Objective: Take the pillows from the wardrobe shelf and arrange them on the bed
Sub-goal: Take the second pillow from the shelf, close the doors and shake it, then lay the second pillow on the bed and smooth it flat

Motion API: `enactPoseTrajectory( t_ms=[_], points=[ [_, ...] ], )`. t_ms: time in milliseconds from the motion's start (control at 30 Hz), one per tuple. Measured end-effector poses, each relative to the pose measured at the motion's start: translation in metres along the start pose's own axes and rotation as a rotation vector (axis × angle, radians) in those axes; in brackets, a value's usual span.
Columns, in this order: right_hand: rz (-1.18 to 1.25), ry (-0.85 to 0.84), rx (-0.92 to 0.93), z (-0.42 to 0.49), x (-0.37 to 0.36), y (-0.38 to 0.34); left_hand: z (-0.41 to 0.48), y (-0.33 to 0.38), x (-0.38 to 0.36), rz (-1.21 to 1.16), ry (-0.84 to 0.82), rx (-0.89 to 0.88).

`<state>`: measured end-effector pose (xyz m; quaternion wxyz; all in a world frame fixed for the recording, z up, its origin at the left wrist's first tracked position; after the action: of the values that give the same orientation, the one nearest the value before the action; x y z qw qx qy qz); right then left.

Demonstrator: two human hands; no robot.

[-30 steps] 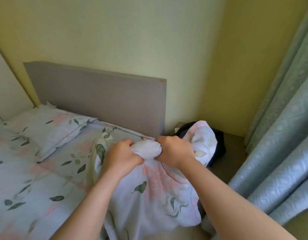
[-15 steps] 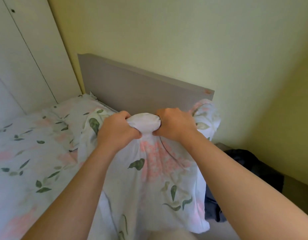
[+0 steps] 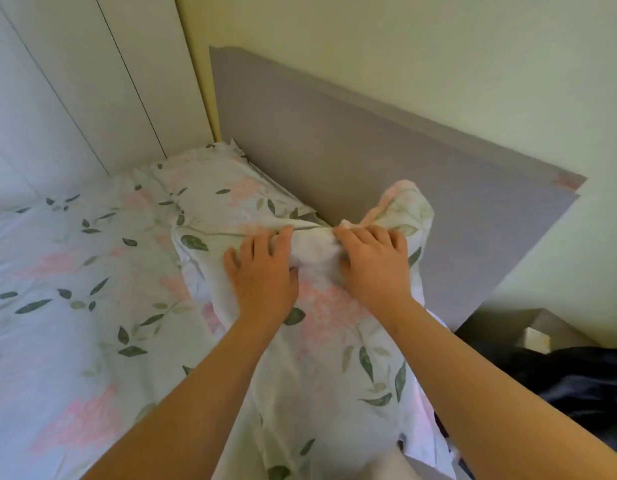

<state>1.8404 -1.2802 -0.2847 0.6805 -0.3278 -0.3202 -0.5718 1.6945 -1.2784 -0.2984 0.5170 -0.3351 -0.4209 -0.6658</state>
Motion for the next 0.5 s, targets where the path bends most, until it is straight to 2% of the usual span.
enactPoseTrajectory(
  t_ms=[67, 133, 200, 300, 500],
  points=[
    [0.016, -0.178, -0.009, -0.014, -0.036, 0.003, -0.006, -0.008, -0.032, 0.018, -0.25, 0.032],
    [0.058, -0.46, -0.039, -0.031, -0.068, 0.007, -0.017, -0.015, -0.067, 0.001, -0.496, 0.081],
    [0.1, -0.753, -0.055, -0.052, -0.096, 0.015, -0.027, -0.021, -0.095, -0.03, -0.637, 0.126],
    [0.132, -0.955, -0.078, -0.073, -0.13, 0.03, -0.038, -0.03, -0.132, -0.07, -0.742, 0.233],
    [0.156, -1.121, -0.12, -0.076, -0.191, 0.06, -0.044, -0.037, -0.193, -0.077, -0.787, 0.454]
  ],
)
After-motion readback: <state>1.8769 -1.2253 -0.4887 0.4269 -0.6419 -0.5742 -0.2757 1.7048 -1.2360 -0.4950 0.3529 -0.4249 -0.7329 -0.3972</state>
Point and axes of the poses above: each hand's wrist, its own z-axis towards the middle knuckle, its own x-axis out of the back of the hand, y = z × x, the point moved 2 cm from there along z, towards the middle knuckle, and after that the axes turned 3 degrees about -z, right-handed, at the moved point
